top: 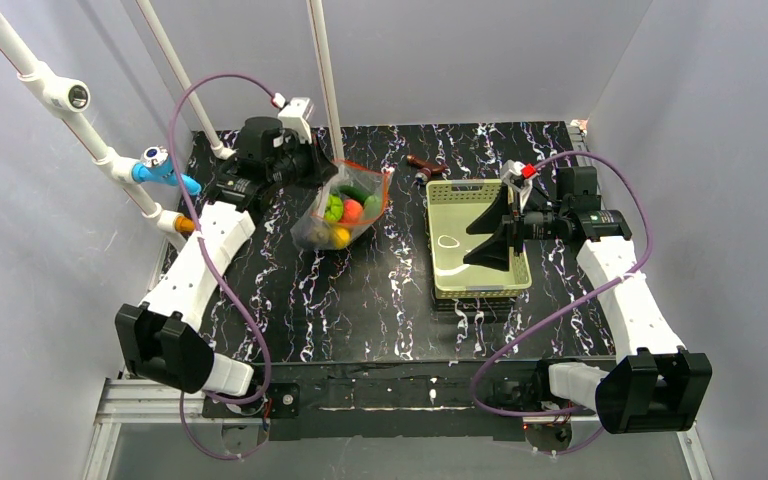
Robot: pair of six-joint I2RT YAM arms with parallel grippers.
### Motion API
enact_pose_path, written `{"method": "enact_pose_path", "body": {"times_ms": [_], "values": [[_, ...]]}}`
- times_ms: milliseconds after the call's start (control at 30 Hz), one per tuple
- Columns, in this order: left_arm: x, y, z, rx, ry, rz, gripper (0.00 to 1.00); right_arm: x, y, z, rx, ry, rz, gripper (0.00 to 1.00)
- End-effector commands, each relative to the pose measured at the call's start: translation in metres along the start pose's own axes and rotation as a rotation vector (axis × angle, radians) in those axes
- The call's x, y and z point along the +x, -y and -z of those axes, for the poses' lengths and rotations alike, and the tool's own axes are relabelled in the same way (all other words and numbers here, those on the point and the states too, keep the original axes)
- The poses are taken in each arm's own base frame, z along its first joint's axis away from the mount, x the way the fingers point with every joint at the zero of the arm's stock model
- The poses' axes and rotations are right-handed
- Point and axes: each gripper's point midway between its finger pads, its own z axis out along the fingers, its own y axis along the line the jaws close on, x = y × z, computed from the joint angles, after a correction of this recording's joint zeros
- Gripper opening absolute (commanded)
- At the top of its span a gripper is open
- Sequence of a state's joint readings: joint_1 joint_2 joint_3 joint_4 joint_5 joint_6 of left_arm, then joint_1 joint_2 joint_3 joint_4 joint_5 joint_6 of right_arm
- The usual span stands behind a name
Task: Open the zip-top bag and remove the fake food
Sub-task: Place the zipper food storage bag at the center of the board.
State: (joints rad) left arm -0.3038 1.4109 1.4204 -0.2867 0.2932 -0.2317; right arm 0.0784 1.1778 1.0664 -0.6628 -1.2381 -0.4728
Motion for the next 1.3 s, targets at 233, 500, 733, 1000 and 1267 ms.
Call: {"method": "enact_pose_path", "body": {"times_ms": [233,500,733,1000,1267], "values": [[0.038,0.023,0.021,0.128,-0.038,0.078,0.0,-0.003,-0.011,0.001,-0.017,0.012,-0.144,1.0],[0.065,0.029,0.028,0.173,-0.088,0.125,0.0,-0.002,-0.01,0.001,-0.02,0.011,-0.15,1.0],[0.077,0.033,0.03,0.203,-0.112,0.148,0.0,-0.001,-0.01,0.001,-0.021,0.011,-0.151,1.0],[0.09,0.035,0.032,0.223,-0.133,0.169,0.0,-0.001,0.006,0.0,-0.02,0.015,0.213,1.0],[0.102,0.039,0.033,0.251,-0.155,0.202,0.0,0.001,0.006,-0.001,-0.025,0.015,0.204,1.0]]}}
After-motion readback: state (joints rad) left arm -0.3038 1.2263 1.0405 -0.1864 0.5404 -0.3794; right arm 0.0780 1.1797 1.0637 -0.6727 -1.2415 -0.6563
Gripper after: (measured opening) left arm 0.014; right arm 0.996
